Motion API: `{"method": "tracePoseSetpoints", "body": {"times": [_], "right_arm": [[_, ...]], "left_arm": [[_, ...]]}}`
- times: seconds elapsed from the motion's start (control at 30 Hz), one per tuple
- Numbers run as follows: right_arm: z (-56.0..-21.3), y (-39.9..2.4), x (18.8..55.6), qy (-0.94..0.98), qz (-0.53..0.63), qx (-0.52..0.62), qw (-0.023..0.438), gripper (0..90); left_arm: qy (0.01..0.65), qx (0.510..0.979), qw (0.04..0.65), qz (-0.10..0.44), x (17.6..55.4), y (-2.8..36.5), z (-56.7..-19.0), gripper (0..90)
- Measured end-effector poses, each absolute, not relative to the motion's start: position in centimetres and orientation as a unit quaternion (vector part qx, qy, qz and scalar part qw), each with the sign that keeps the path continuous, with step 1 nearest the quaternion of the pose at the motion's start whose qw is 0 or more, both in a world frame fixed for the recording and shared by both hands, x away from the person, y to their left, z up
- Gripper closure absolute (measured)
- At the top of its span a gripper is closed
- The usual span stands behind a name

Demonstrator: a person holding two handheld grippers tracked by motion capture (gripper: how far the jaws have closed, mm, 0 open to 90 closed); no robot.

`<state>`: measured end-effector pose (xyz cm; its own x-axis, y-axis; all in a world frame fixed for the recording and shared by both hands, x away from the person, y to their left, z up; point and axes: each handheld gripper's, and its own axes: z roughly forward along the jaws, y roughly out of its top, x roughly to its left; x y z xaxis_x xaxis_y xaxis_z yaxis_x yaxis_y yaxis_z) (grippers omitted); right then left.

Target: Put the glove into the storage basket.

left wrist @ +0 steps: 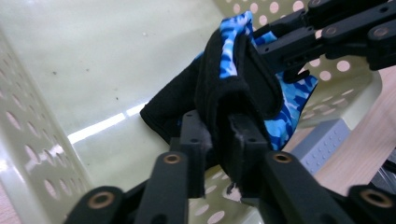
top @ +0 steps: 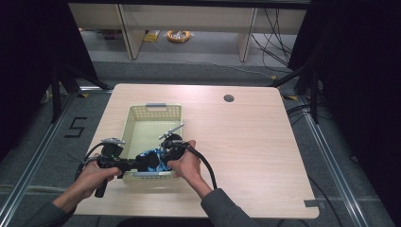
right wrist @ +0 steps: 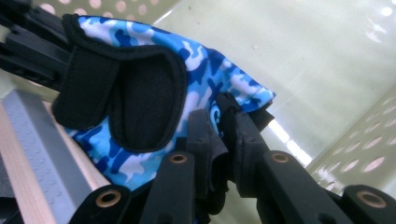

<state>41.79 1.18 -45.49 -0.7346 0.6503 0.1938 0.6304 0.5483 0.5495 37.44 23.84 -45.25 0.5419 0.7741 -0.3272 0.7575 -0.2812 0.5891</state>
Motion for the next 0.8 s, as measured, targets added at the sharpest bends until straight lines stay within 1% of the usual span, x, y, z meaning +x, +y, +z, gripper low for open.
{"method": "tracePoseSetpoints", "body": {"times": [0.07, 0.17, 0.2, 0.27, 0.37, 0.4, 0.43, 0.47, 0.53, 0.57, 0.63, 0.77, 0.8], "right_arm": [[-45.6, 1.1, 41.9, 0.880, 0.306, 0.362, 0.018, 80.1], [-45.5, 1.1, 41.9, 0.878, 0.302, 0.370, 0.013, 80.0], [-45.5, 1.1, 41.9, 0.878, 0.301, 0.371, 0.013, 79.9], [-45.6, 1.0, 42.0, 0.878, 0.301, 0.371, 0.015, 79.9], [-45.6, 1.0, 42.0, 0.878, 0.300, 0.374, 0.011, 79.6], [-45.6, 1.0, 42.0, 0.878, 0.300, 0.373, 0.011, 79.5], [-45.6, 1.0, 42.0, 0.878, 0.301, 0.373, 0.010, 79.4], [-45.6, 1.0, 42.0, 0.878, 0.301, 0.373, 0.012, 79.0], [-45.5, 1.0, 41.9, 0.878, 0.299, 0.375, 0.009, 78.0], [-45.5, 1.0, 41.9, 0.879, 0.300, 0.370, 0.009, 77.5], [-45.5, 1.0, 41.8, 0.882, 0.295, 0.366, 0.013, 76.2], [-45.2, 1.1, 41.7, 0.885, 0.289, 0.364, 0.024, 69.3], [-44.9, 1.2, 41.6, 0.887, 0.286, 0.361, 0.028, 65.7]], "left_arm": [[0.477, 0.803, 0.355, 0.018, 37.4, 23.9, -45.1, 67.9], [0.482, 0.800, 0.358, 0.020, 37.6, 24.2, -45.0, 61.6], [0.490, 0.795, 0.357, 0.032, 37.5, 24.2, -45.0, 58.6], [0.496, 0.792, 0.354, 0.027, 37.5, 24.5, -44.7, 53.7], [0.495, 0.790, 0.358, 0.043, 37.2, 24.7, -44.3, 53.6], [0.492, 0.791, 0.361, 0.041, 37.1, 24.8, -44.2, 53.5], [0.499, 0.784, 0.366, 0.046, 36.9, 24.7, -44.0, 52.9], [0.501, 0.783, 0.367, 0.046, 36.9, 24.6, -43.9, 51.1], [0.496, 0.779, 0.381, 0.050, 36.8, 24.4, -43.8, 50.4], [0.488, 0.786, 0.376, 0.051, 36.7, 24.4, -43.6, 49.6], [0.488, 0.783, 0.381, 0.053, 36.4, 24.0, -43.4, 46.5], [0.478, 0.791, 0.377, 0.055, 36.0, 23.6, -43.1, 43.6], [0.482, 0.786, 0.383, 0.060, 35.9, 23.4, -43.1, 42.5]]}}
